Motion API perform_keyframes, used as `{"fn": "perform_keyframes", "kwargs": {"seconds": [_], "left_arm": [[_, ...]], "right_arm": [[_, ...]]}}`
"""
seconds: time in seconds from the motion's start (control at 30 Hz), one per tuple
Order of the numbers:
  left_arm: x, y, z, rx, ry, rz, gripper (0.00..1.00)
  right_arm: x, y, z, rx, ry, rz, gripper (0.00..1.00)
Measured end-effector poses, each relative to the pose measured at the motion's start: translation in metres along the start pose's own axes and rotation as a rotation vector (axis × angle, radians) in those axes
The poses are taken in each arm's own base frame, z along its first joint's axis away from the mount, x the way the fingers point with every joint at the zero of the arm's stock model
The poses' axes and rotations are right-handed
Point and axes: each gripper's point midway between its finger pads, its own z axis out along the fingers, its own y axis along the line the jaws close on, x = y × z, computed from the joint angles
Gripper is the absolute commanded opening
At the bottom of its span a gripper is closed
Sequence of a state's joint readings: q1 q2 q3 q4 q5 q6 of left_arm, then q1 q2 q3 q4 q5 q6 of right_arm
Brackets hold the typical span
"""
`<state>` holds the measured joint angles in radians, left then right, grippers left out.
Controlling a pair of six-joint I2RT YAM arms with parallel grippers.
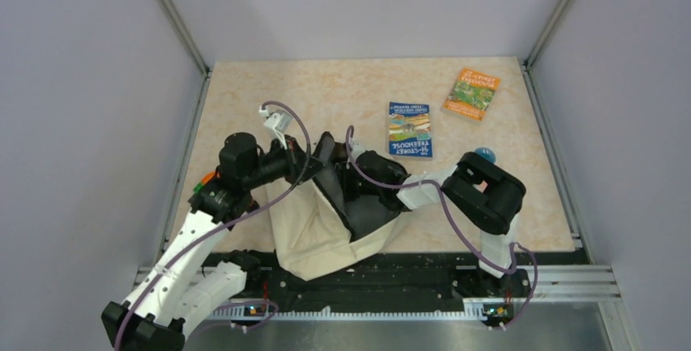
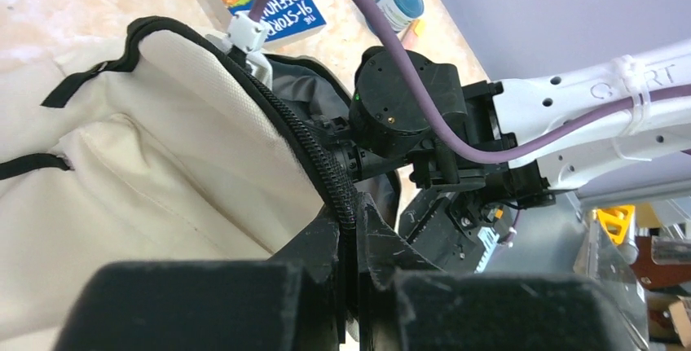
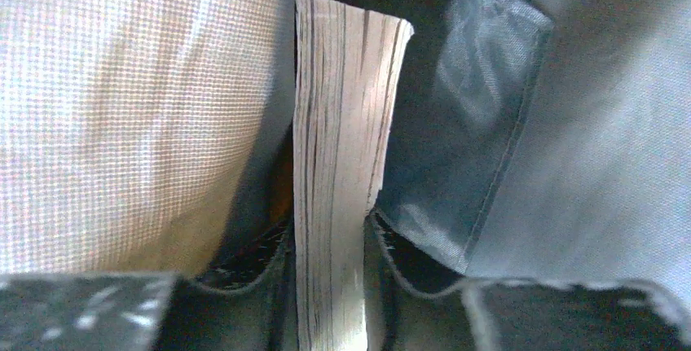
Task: Pack the student bag
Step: Place the book in the student bag, then pick up the book from the center of the board.
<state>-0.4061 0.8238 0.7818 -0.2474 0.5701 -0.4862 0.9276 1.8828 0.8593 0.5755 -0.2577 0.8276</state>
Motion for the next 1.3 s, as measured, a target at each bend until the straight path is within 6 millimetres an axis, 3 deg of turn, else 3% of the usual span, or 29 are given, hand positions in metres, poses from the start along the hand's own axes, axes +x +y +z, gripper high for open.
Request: {"fn": "perform_keyframes", "kwargs": {"seconds": [0.17,0.4,0.8,1.0,1.07,1.13,1.23,1.3], "left_arm": [[-0.002,0.010,-0.006,-0.068,-0.034,0.005,0.00],[0.002,0.038,-0.012,-0.229,-0.056,-0.017,0.00],[0.046,0.098,-0.036,-0.525,-0.066,-0.155,0.00],[0.079,0.128,-0.049,-0.695,-0.036,-0.286,0.00],[0.094,0.138,-0.054,-0.747,-0.012,-0.321,0.09],[0.104,0.143,-0.057,-0.784,0.010,-0.349,0.27],[0.110,0.148,-0.061,-0.820,0.024,-0.364,0.56],[0.112,0.149,-0.065,-0.837,0.035,-0.361,0.68]], "right_arm": [[-0.002,-0.007,0.001,0.034,-0.010,-0.037,0.53],[-0.011,-0.012,-0.010,0.098,-0.034,-0.091,0.70],[-0.059,-0.007,-0.077,0.288,-0.181,-0.264,0.97],[-0.084,0.018,-0.129,0.299,-0.271,-0.338,0.99],[-0.096,0.024,-0.147,0.295,-0.306,-0.345,0.99],[-0.108,0.016,-0.162,0.322,-0.329,-0.333,0.99],[-0.127,-0.019,-0.180,0.425,-0.333,-0.301,0.99],[-0.136,-0.046,-0.191,0.500,-0.327,-0.275,0.99]]}}
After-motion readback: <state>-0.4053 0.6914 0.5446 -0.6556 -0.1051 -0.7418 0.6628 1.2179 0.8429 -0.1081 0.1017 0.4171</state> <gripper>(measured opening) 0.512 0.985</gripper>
